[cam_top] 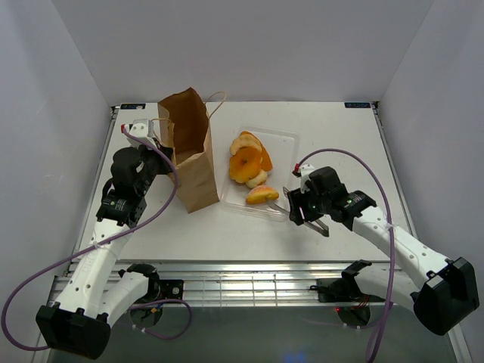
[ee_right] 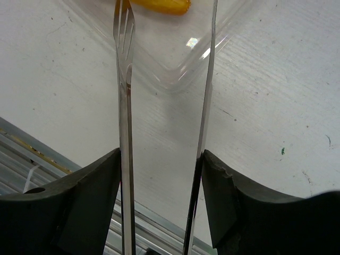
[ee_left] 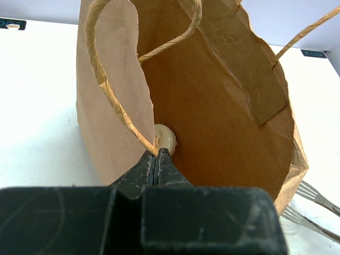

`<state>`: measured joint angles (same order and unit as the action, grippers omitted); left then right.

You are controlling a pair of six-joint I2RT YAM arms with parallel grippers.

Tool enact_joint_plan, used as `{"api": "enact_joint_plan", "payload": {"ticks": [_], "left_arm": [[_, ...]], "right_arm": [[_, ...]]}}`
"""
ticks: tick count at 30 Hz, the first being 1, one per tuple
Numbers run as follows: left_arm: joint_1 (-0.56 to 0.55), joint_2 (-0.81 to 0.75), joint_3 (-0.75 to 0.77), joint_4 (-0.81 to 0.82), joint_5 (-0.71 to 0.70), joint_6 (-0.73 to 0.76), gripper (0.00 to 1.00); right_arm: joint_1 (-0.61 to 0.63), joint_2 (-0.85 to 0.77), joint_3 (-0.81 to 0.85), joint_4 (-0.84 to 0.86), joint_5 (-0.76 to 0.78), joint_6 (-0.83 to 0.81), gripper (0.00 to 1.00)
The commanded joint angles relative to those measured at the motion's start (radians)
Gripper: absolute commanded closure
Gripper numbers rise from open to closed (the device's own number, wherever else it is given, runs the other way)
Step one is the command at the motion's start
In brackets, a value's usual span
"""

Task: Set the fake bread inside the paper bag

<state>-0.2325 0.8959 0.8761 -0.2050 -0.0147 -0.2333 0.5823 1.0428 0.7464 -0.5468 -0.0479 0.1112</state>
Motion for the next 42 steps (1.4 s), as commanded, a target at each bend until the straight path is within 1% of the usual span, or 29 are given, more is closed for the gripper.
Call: {"api": "enact_joint_plan", "payload": {"ticks": [1, 14, 16, 18, 20, 21, 23, 24, 26, 27, 28, 30, 42], "left_arm": [[-0.005, 0.005, 0.008, -0.016, 0.012, 0.008, 1.00], [-0.005, 0.006, 0.009, -0.017, 0.013, 0.008, 1.00], [-0.005, 0.005, 0.009, -0.017, 0.013, 0.006, 1.00], [-0.005, 0.005, 0.011, -0.017, 0.015, 0.006, 1.00], [-0.005, 0.006, 0.011, -0.017, 0.048, 0.005, 1.00], [-0.005, 0.008, 0.011, -0.017, 0.048, 0.005, 1.00], [-0.005, 0.006, 0.011, -0.017, 0.047, 0.005, 1.00], [-0.005, 0.006, 0.011, -0.017, 0.047, 0.005, 1.00], [-0.005, 0.005, 0.011, -0.017, 0.048, 0.005, 1.00], [-0.005, 0.005, 0.011, -0.017, 0.048, 0.005, 1.00], [-0.005, 0.005, 0.011, -0.017, 0.047, 0.005, 1.00], [-0.005, 0.003, 0.011, -0.017, 0.045, 0.005, 1.00], [-0.005, -0.005, 0.009, -0.016, 0.041, 0.003, 1.00]], "right_arm": [[-0.009, 0.005, 0.050, 0.059, -0.030, -0.027, 0.35], [-0.015, 0.086, 0.083, 0.099, -0.078, -0.099, 0.34], [-0.015, 0.086, 0.084, 0.104, -0.087, -0.105, 0.35], [-0.016, 0.080, 0.082, 0.110, -0.110, -0.107, 0.38], [-0.016, 0.071, 0.079, 0.117, -0.133, -0.107, 0.41], [-0.016, 0.071, 0.077, 0.119, -0.139, -0.105, 0.46], [-0.016, 0.066, 0.076, 0.117, -0.155, -0.107, 0.50], [-0.015, 0.065, 0.076, 0.117, -0.158, -0.107, 0.54], [-0.016, 0.057, 0.080, 0.116, -0.176, -0.107, 0.57], [-0.015, 0.053, 0.082, 0.116, -0.185, -0.107, 0.62], [-0.016, 0.049, 0.088, 0.113, -0.188, -0.107, 0.63], [-0.016, 0.036, 0.096, 0.107, -0.201, -0.107, 0.65], [-0.016, -0.050, 0.180, 0.028, -0.254, -0.073, 0.66]]}}
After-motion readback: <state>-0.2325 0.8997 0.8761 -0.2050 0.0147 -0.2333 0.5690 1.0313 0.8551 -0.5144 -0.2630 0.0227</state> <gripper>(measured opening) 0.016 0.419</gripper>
